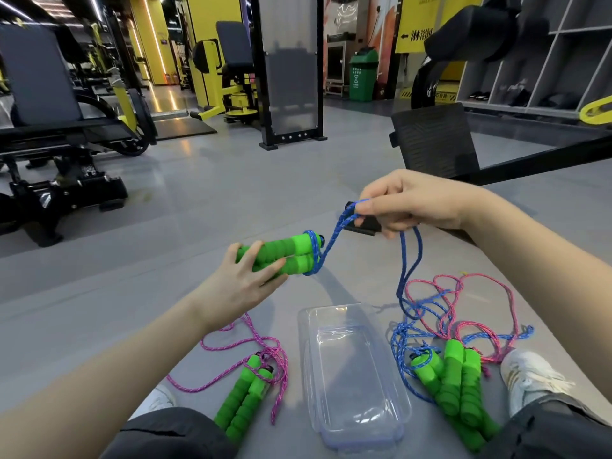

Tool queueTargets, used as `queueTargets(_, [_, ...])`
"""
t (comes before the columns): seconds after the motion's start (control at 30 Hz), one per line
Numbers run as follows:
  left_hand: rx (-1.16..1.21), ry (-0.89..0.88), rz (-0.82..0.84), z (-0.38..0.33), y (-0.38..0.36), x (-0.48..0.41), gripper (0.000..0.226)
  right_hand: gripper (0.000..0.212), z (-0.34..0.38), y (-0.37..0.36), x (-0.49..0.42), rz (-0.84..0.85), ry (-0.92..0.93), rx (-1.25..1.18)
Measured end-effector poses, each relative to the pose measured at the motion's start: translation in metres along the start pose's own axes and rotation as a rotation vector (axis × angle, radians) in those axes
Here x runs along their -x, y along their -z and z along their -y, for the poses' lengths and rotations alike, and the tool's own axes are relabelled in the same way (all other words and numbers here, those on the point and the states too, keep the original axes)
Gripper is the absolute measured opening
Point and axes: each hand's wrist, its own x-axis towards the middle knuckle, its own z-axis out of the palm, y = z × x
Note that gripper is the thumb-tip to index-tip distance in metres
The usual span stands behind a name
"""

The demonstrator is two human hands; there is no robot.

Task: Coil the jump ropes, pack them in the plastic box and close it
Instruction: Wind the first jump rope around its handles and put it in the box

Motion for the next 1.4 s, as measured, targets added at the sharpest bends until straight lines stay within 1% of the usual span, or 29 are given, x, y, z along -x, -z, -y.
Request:
queueTargets(0.07, [-0.005,-0.051,-0.012,-0.003,0.003,-0.001,0.053,0.022,0.0,0.005,0.0,-0.096,0.044,-0.003])
queueTargets(0.13, [0.03,-0.1,-0.059,-0.007,0.005,-0.002,0.044,0.021,-0.006,0.008,-0.002,-0.173,0.063,-0.017])
queueTargets(0.17, [0.062,-0.134,-0.087,-0.01,0.006,-0.003,0.046,0.023,-0.011,0.009,-0.003,-0.199,0.062,-0.027])
queueTargets(0.23, [0.105,-0.204,-0.109,-0.017,0.007,-0.004,0.043,0.027,-0.022,0.01,-0.007,-0.235,0.041,-0.041])
queueTargets(0.3, [0.154,-0.236,-0.163,-0.026,0.011,-0.007,0.042,0.03,-0.032,0.01,-0.01,-0.269,0.018,-0.046])
queueTargets(0.4, [0.218,-0.209,-0.272,-0.039,0.028,-0.02,0.033,0.032,-0.045,0.012,-0.012,-0.329,-0.02,-0.043])
queueTargets(0.47, [0.243,-0.181,-0.344,-0.045,0.04,-0.029,0.031,0.032,-0.053,0.015,-0.011,-0.367,-0.042,-0.074])
queueTargets(0.57, [0.26,-0.137,-0.407,-0.046,0.051,-0.037,0.031,0.031,-0.067,0.016,-0.008,-0.389,-0.076,-0.108])
queueTargets(0.63, [0.266,-0.078,-0.43,-0.043,0.056,-0.042,0.029,0.031,-0.079,0.015,-0.006,-0.413,-0.101,-0.134])
queueTargets(0.73, [0.244,0.061,-0.46,-0.032,0.056,-0.045,0.027,0.03,-0.098,0.01,-0.002,-0.436,-0.15,-0.124])
queueTargets(0.9, [0.251,0.296,-0.499,-0.019,0.038,-0.046,0.039,0.035,-0.095,-0.006,-0.005,-0.34,-0.172,-0.157])
queueTargets(0.97, [0.268,0.368,-0.489,-0.015,0.033,-0.048,0.046,0.031,-0.088,-0.013,-0.01,-0.306,-0.169,-0.178])
queueTargets(1.03, [0.247,0.412,-0.456,-0.009,0.029,-0.048,0.048,0.036,-0.083,-0.02,-0.014,-0.262,-0.182,-0.185])
queueTargets(1.1, [0.197,0.41,-0.411,-0.004,0.022,-0.044,0.048,0.035,-0.079,-0.024,-0.016,-0.209,-0.212,-0.174])
queueTargets(1.2, [0.133,0.381,-0.366,0.0,0.006,-0.029,0.047,0.029,-0.072,-0.023,-0.012,-0.118,-0.258,-0.087])
queueTargets(1.3, [0.079,0.378,-0.3,0.003,-0.007,-0.014,0.049,0.028,-0.065,-0.024,-0.01,-0.025,-0.297,-0.04])
queueTargets(1.4, [0.037,0.369,-0.209,0.008,-0.01,-0.007,0.053,0.027,-0.052,-0.029,-0.011,0.055,-0.287,-0.025])
